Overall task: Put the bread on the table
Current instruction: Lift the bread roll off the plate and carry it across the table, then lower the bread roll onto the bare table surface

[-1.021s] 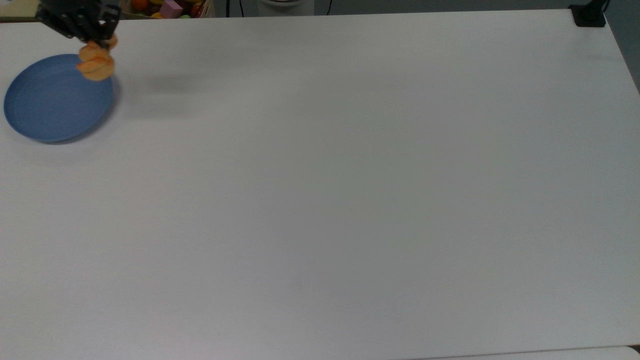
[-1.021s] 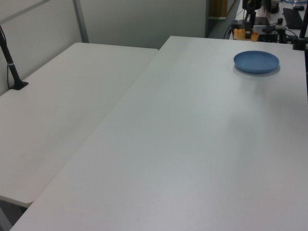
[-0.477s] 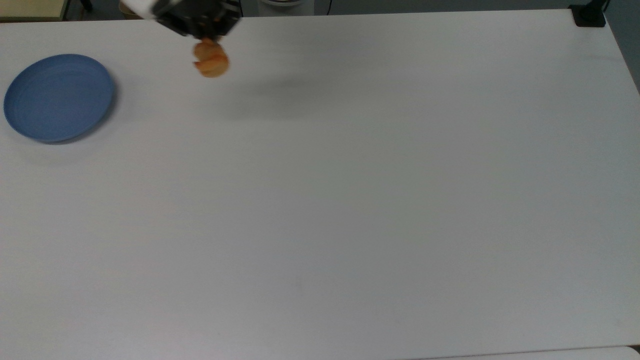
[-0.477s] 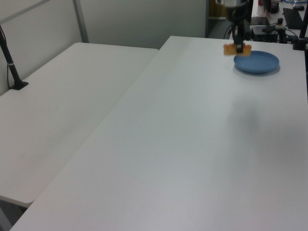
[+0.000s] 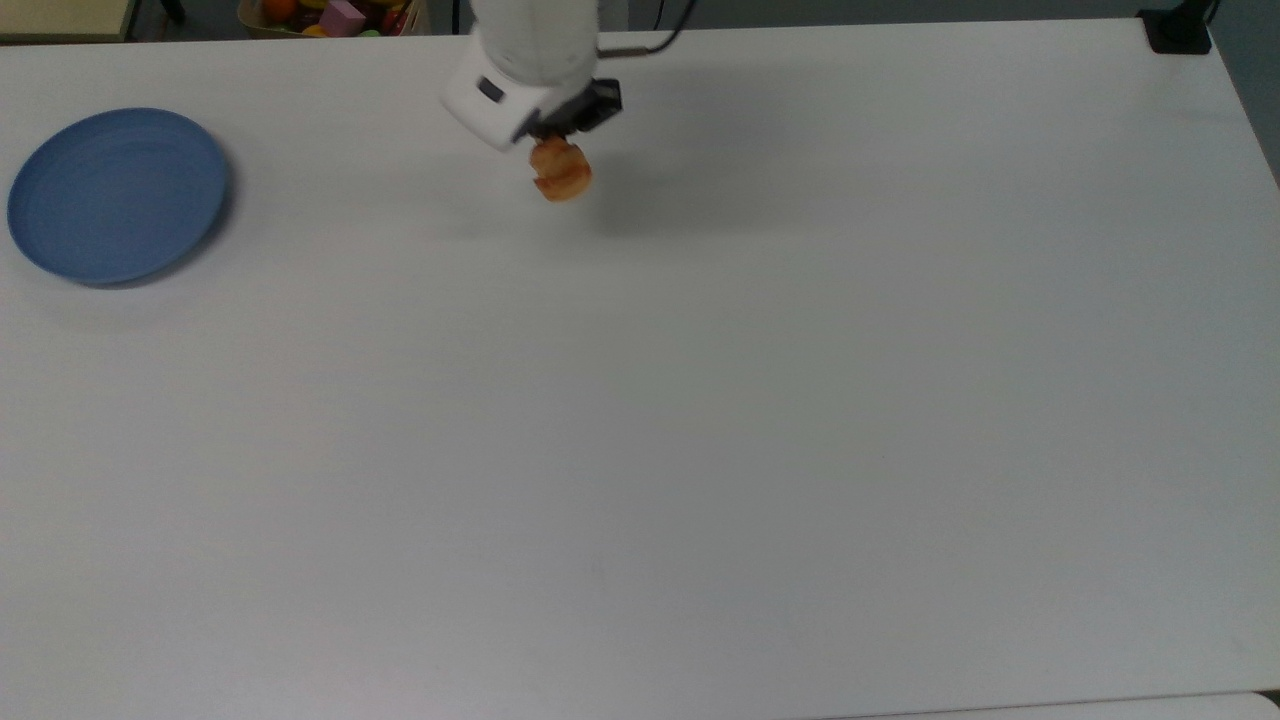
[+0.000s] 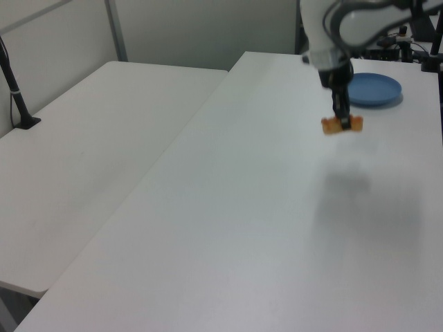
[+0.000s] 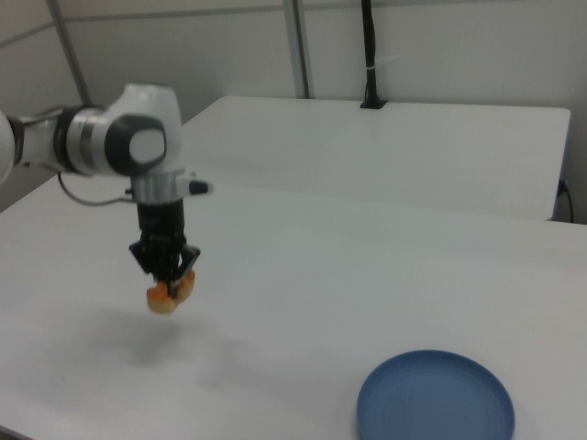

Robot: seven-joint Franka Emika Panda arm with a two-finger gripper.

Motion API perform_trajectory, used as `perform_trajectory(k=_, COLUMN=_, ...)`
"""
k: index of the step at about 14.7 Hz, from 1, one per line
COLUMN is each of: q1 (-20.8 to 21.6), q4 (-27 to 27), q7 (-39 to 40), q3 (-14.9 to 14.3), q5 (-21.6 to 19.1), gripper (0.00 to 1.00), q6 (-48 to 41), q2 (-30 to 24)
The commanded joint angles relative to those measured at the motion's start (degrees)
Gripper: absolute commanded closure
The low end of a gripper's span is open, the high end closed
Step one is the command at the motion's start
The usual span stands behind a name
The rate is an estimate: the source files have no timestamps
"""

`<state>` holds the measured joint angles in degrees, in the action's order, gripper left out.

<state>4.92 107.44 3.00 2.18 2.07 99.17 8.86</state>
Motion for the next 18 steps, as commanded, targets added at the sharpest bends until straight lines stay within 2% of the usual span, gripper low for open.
perform_trajectory(k=1, q1=1.32, q4=9.80, q7=-4.04, q3=1.42, q5=2.14, gripper=1.00, q6=8.65, q2=-0.25)
perform_trajectory(k=2, q1=1.67, q4=10.33, q7=-5.36, q3=1.42, q5=2.23, gripper=0.99, q6=9.71, q2=0.45)
perform_trajectory(k=6, q1=2.73, q4=10.43, q7=-11.52, q3=1.60, q5=3.98, gripper=0.78, q6=10.69, q2=2.65)
perform_trajectory(k=7, q1=2.99, q4=10.51, q7=-11.96, q3=1.68, q5=4.60, gripper=0.69, q6=10.69, q2=3.01)
perform_trajectory(k=9, q1=3.34, q4=10.51, q7=-13.54, q3=1.86, q5=5.74, gripper=0.47, q6=10.60, q2=3.80)
perform_trajectory(k=12, q1=3.61, q4=10.60, q7=-17.49, q3=2.64, q5=9.17, gripper=0.22, q6=10.51, q2=4.50)
perform_trajectory(k=14, q1=3.52, q4=11.13, q7=-18.81, q3=3.26, q5=9.88, gripper=0.05, q6=10.51, q2=4.50)
perform_trajectory(k=15, q1=3.52, q4=11.13, q7=-19.08, q3=3.35, q5=9.88, gripper=0.00, q6=10.51, q2=4.50)
perform_trajectory(k=18, q1=3.52, q4=11.13, q7=-19.08, q3=4.23, q5=9.88, gripper=0.00, q6=10.08, q2=4.50)
